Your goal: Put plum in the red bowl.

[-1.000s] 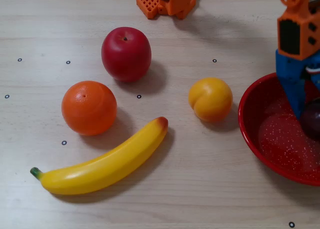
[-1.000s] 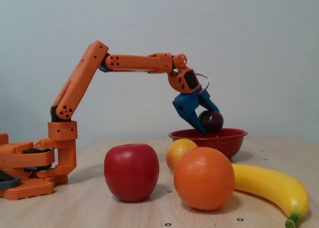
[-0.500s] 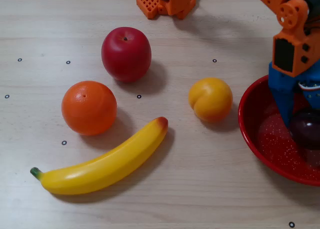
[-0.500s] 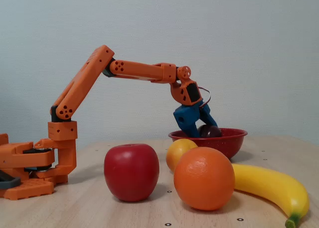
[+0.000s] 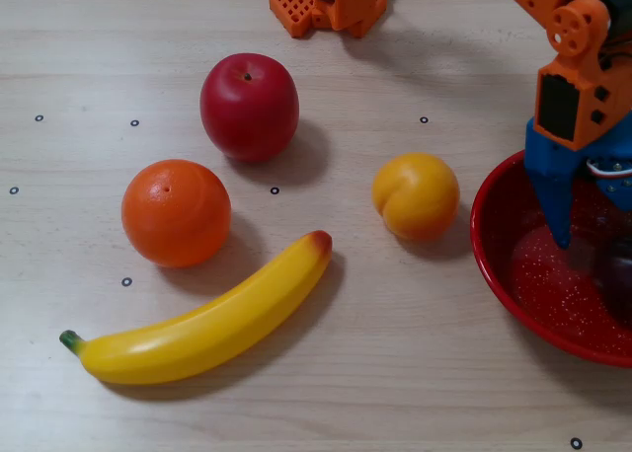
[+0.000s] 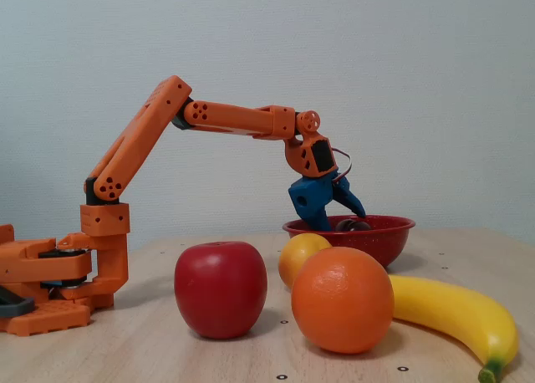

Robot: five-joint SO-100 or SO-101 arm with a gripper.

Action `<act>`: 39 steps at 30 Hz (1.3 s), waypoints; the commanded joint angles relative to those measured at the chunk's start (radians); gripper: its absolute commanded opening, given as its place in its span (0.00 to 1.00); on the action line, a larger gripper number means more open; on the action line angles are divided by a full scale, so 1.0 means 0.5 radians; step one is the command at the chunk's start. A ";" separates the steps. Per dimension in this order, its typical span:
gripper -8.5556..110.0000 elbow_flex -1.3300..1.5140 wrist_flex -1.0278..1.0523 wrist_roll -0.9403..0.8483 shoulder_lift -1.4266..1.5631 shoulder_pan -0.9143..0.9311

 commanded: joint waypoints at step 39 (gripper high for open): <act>0.15 0.249 0.206 -0.037 1.255 0.252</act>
